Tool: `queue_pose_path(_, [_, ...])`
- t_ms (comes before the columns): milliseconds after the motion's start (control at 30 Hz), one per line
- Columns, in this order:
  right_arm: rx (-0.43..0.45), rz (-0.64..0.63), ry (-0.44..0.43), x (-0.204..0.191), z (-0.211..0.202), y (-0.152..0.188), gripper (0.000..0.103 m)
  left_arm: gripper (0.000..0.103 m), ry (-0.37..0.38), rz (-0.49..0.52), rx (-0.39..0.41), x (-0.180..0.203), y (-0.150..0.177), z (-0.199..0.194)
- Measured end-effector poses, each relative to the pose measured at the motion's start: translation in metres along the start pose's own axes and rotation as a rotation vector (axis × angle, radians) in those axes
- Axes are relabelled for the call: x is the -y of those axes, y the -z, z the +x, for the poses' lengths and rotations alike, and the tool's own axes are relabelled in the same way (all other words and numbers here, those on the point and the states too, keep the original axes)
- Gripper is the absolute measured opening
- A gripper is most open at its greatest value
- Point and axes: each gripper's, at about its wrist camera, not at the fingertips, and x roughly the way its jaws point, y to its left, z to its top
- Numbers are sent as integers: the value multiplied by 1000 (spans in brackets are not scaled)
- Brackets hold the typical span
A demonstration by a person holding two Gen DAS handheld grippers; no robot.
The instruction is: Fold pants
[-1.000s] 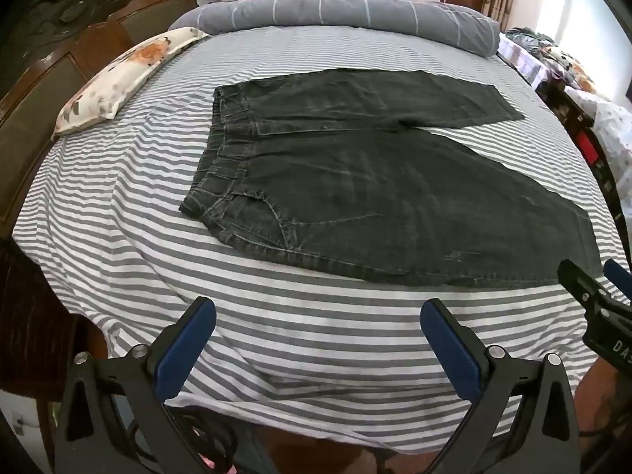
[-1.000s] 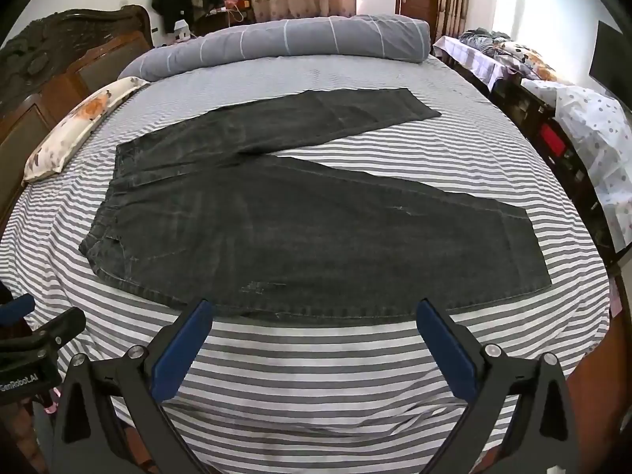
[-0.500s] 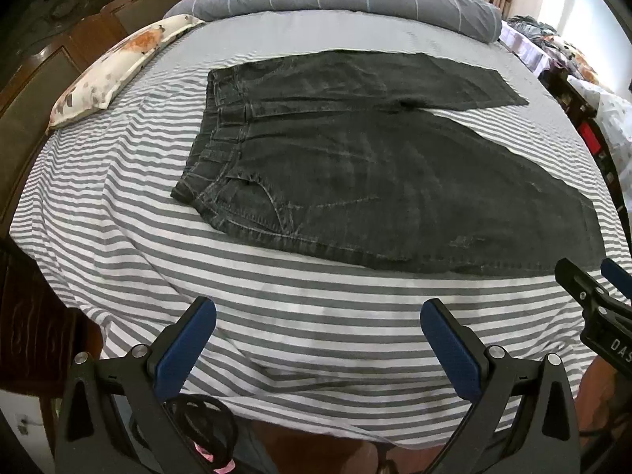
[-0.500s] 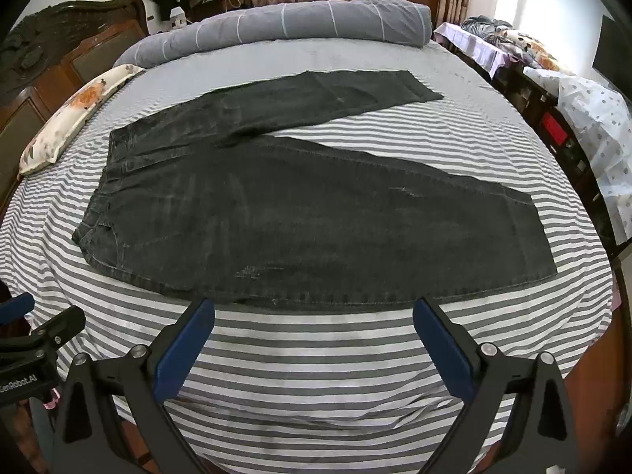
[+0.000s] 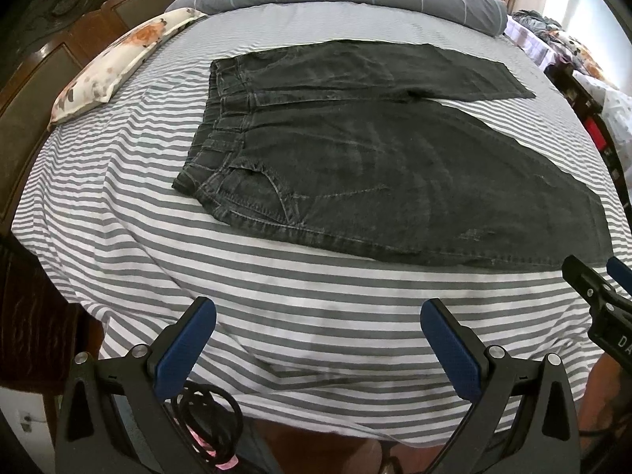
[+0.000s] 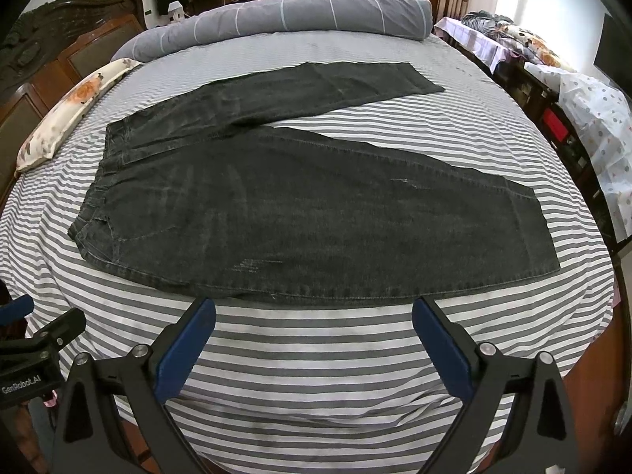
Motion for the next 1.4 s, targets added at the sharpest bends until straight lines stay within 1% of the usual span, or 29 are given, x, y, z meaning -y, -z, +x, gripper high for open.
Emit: queue_pose_path(1400, [-8, -1, -1, 0, 3, 1, 98, 103, 2, 4, -4, 1, 1, 2])
